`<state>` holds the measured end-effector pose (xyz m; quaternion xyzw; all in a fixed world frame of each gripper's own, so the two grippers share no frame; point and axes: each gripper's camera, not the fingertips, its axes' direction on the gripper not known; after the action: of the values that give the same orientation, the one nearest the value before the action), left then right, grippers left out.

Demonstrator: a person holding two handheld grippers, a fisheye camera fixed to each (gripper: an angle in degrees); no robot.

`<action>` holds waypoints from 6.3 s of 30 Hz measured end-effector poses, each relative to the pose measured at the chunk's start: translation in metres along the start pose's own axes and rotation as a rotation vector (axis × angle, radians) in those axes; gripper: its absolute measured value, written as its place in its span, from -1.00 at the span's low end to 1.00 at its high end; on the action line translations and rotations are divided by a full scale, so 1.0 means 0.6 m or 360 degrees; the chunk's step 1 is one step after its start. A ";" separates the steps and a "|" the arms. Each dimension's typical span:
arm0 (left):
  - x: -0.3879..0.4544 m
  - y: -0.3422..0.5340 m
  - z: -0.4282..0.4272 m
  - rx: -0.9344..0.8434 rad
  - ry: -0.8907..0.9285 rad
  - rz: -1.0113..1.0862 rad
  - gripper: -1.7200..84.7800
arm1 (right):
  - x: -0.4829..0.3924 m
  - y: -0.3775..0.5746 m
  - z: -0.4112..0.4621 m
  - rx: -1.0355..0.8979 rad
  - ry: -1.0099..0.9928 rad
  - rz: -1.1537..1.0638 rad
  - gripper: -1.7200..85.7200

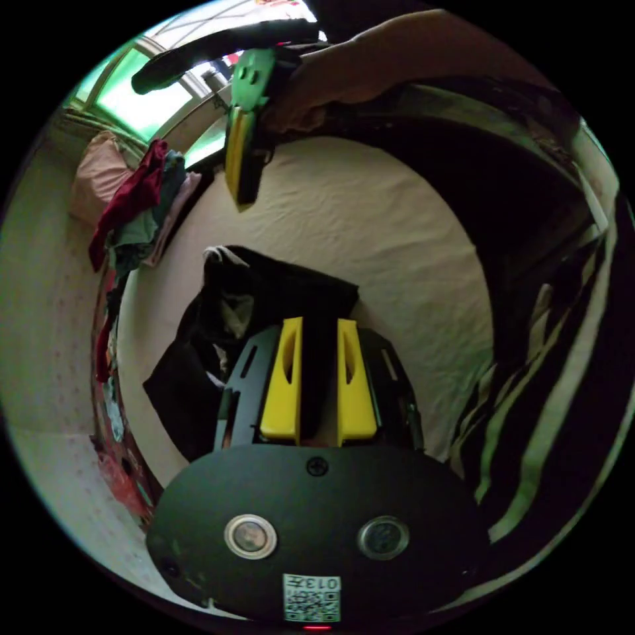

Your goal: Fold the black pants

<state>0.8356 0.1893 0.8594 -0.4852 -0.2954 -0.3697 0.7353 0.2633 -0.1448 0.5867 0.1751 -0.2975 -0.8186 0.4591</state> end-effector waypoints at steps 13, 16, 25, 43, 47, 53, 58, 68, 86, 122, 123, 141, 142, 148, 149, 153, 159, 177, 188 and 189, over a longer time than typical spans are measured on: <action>-0.120 -0.008 -0.039 0.0009 -0.0113 -0.0568 -0.82 | 0.072 0.077 0.024 0.0201 -0.0322 0.0150 -0.71; -0.180 0.001 -0.003 -0.0149 -0.0082 -0.0854 -0.80 | 0.090 0.116 0.095 -0.0167 -0.0173 0.0054 -0.72; -0.372 0.128 0.016 -0.0061 0.0168 -0.1663 -0.69 | 0.228 0.234 0.094 0.0061 -0.0447 0.0500 -0.73; -0.552 0.147 0.083 -0.0093 0.0315 -0.1632 -0.70 | 0.347 0.311 0.141 0.0043 -0.0426 0.0618 -0.76; -0.583 0.155 0.080 -0.0109 0.0301 -0.1637 -0.70 | 0.354 0.333 0.152 0.0034 -0.0435 0.0621 -0.76; -0.628 0.161 0.081 -0.0145 0.0303 -0.1603 -0.70 | 0.372 0.359 0.162 0.0057 -0.0441 0.0678 -0.77; -0.662 0.172 0.079 -0.0161 0.0310 -0.1624 -0.70 | 0.384 0.368 0.179 0.0062 -0.0455 0.0701 -0.77; -0.736 0.194 0.076 -0.0171 0.0334 -0.1611 -0.70 | 0.407 0.357 0.194 0.0122 -0.0477 0.0762 -0.76; -0.868 0.251 0.019 -0.0033 0.0338 -0.1650 -0.66 | 0.378 0.230 0.252 0.0011 -0.0736 0.0760 -0.57; -0.888 0.129 -0.097 -0.0169 0.0323 -0.1326 -0.94 | 0.285 0.058 0.164 -0.0143 -0.0508 0.0552 -0.80; -0.885 0.127 -0.106 -0.0145 0.0301 -0.1332 -0.94 | 0.266 0.050 0.148 -0.0127 -0.0390 0.0451 -0.81; -0.858 0.048 -0.332 0.0444 0.0127 -0.1446 -0.95 | 0.241 0.000 -0.112 0.0326 0.0295 0.0192 -0.83; -0.863 0.037 -0.344 0.0479 0.0123 -0.1446 -0.95 | 0.250 -0.004 -0.127 0.0348 0.0327 0.0198 -0.83; -0.902 -0.044 -0.394 0.0672 0.0117 -0.1398 -0.95 | 0.315 -0.026 -0.205 0.0426 0.0475 0.0244 -0.82; -0.913 -0.067 -0.403 0.0701 0.0115 -0.1365 -0.95 | 0.324 -0.027 -0.213 0.0436 0.0489 0.0252 -0.82; -0.951 -0.150 -0.432 0.0797 0.0064 -0.1242 -0.95 | 0.411 -0.043 -0.265 0.0488 0.0573 0.0278 -0.82; -1.058 -0.328 -0.478 0.0939 -0.0061 -0.1096 -0.95 | 0.593 -0.092 -0.325 0.0538 0.0679 0.0295 -0.82; -1.270 -0.784 -0.236 0.0322 -0.0089 -0.1358 -0.94 | 1.091 -0.221 -0.001 0.0070 0.0245 0.0301 -0.79; -1.255 -0.820 -0.269 0.0570 -0.0041 -0.1488 -0.95 | 1.200 -0.131 -0.089 0.0481 0.0144 0.0498 -0.75; -1.251 -0.818 -0.269 0.0587 -0.0043 -0.1502 -0.95 | 1.198 -0.115 -0.104 0.0540 0.0266 0.0498 -0.77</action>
<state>0.0256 0.1061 0.4497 -0.1655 -0.5523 -0.5971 0.5577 -0.1181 -0.7525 0.4847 0.2685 -0.4151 -0.6585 0.5674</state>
